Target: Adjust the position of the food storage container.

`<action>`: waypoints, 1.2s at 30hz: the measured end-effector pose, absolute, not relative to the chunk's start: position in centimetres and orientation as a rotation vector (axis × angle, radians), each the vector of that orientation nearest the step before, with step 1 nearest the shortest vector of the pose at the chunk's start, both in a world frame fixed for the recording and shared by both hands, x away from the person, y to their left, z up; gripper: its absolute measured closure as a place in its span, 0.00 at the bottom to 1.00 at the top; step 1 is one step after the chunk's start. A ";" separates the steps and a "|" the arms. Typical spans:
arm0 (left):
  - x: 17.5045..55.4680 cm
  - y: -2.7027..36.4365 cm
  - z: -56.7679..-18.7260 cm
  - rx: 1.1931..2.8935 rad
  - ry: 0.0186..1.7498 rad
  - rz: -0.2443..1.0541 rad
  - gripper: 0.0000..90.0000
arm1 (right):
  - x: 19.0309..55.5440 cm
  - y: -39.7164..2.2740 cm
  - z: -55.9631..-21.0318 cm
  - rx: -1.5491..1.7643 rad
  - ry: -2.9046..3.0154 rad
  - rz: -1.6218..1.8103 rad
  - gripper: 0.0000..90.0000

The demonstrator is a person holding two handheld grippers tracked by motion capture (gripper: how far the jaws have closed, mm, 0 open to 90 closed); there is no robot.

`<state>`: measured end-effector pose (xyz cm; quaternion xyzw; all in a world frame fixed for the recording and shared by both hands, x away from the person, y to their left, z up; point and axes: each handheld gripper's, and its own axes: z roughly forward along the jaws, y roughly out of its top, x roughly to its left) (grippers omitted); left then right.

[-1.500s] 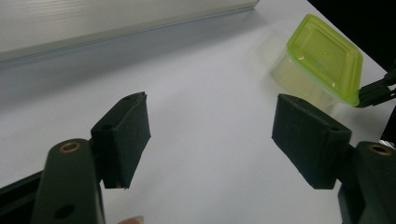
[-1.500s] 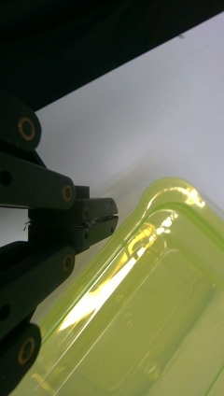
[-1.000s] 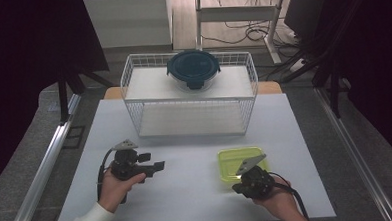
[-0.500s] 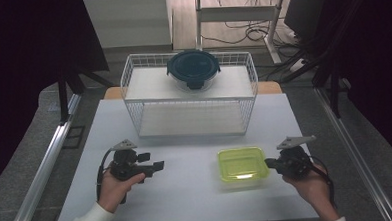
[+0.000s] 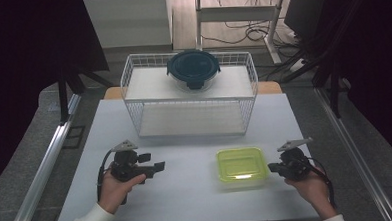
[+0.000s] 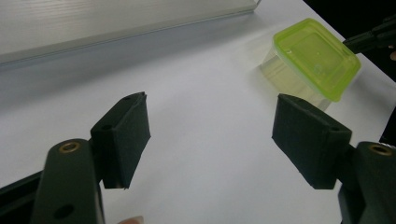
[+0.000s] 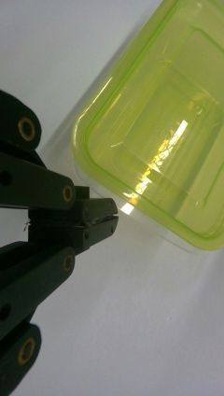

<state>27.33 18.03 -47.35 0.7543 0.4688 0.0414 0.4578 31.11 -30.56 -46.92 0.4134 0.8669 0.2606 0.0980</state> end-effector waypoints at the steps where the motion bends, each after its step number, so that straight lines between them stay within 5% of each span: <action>1: 27.3 18.0 -47.4 1.860 1.154 0.103 0.30 | 31.1 -30.5 -47.0 1.223 2.565 0.761 0.99; 36: 27.3 18.0 -47.3 1.858 1.157 0.103 0.30 | 32.8 -22.4 -48.4 1.043 2.674 0.727 0.99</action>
